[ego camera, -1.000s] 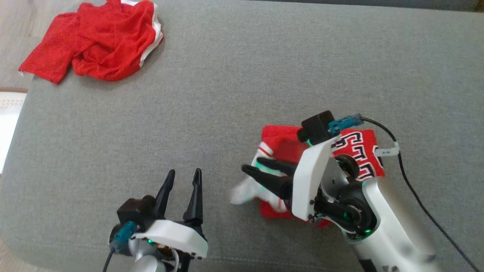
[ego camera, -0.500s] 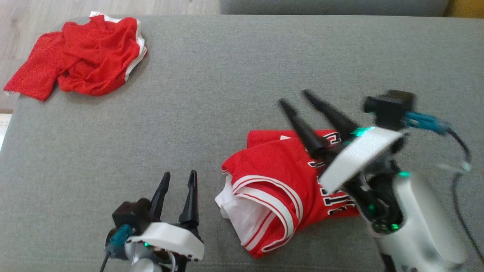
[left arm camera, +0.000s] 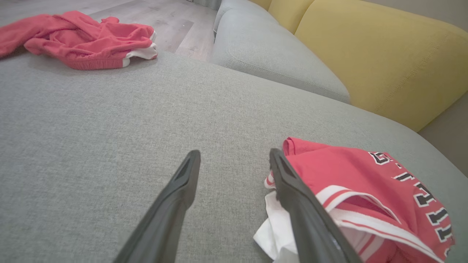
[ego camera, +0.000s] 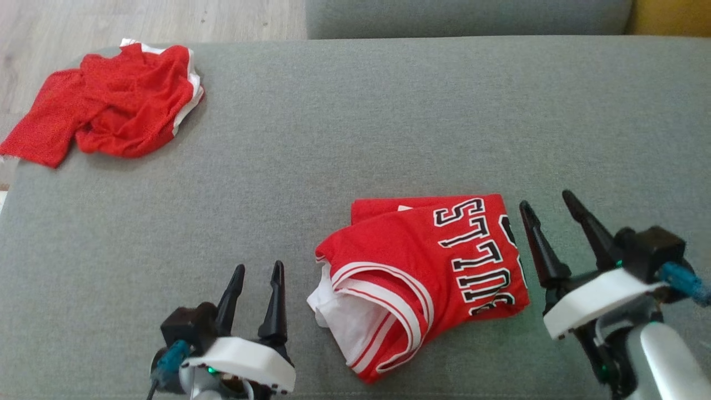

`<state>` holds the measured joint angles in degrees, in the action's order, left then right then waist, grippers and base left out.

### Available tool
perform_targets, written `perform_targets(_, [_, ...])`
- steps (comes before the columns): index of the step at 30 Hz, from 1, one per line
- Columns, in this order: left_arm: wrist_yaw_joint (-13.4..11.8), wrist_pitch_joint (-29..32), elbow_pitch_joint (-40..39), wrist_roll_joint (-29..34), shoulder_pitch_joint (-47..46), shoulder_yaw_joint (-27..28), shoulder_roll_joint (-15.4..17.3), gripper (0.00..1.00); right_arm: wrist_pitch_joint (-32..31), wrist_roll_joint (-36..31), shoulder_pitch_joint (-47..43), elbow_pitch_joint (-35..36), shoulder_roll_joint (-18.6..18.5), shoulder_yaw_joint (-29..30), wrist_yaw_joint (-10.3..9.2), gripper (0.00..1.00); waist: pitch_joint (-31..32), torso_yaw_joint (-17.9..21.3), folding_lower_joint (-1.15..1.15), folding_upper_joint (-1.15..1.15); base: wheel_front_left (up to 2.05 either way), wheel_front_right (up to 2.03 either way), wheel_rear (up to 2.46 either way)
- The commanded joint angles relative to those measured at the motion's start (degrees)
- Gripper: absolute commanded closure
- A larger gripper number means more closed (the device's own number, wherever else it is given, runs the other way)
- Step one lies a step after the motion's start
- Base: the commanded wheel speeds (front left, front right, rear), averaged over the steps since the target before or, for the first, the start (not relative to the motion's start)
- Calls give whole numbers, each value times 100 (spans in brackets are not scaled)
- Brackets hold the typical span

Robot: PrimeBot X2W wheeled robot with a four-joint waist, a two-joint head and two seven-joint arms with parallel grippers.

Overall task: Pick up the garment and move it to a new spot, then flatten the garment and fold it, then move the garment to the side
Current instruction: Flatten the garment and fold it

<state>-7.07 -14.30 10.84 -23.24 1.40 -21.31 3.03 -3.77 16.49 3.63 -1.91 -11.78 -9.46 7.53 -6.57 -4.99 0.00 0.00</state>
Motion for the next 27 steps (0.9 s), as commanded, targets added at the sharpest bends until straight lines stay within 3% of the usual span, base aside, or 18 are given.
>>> perform_targets(1, [8, -70, -176, 74, -85, 226, -15, 0, 115, -16, 91, 147, -97, -122, -4, 0, 29, 16, 0, 0, 0, 0, 0])
perform_targets(10, [42, -70, -180, 108, -81, 218, -15, 0, 281, 145, 201, -127, -173, -549, -4, 0, 4, -29, 0, 0, 0, 0, 0])
perform_targets(12, [41, -70, -183, 95, -110, 192, -15, 0, 192, 182, 214, -213, -235, -740, -4, 72, -30, -70, 0, 0, 0, 0, 0])
perform_targets(13, [40, -70, -184, 88, -127, 176, -15, 0, 124, 216, 214, -263, -286, -885, -4, 100, -50, -94, 0, 0, 0, 0, 0])
perform_targets(22, [27, -70, -201, 73, -241, 142, -15, 0, -594, 1074, 428, -256, -784, -2626, -4, 100, -250, -246, 0, 0, 0, 0, 0])
perform_targets(27, [34, -70, -231, 81, -332, 139, -15, 0, -779, 1384, 1050, -441, -821, -3171, -4, 100, -418, -285, 0, 0, 0, 0, 0])
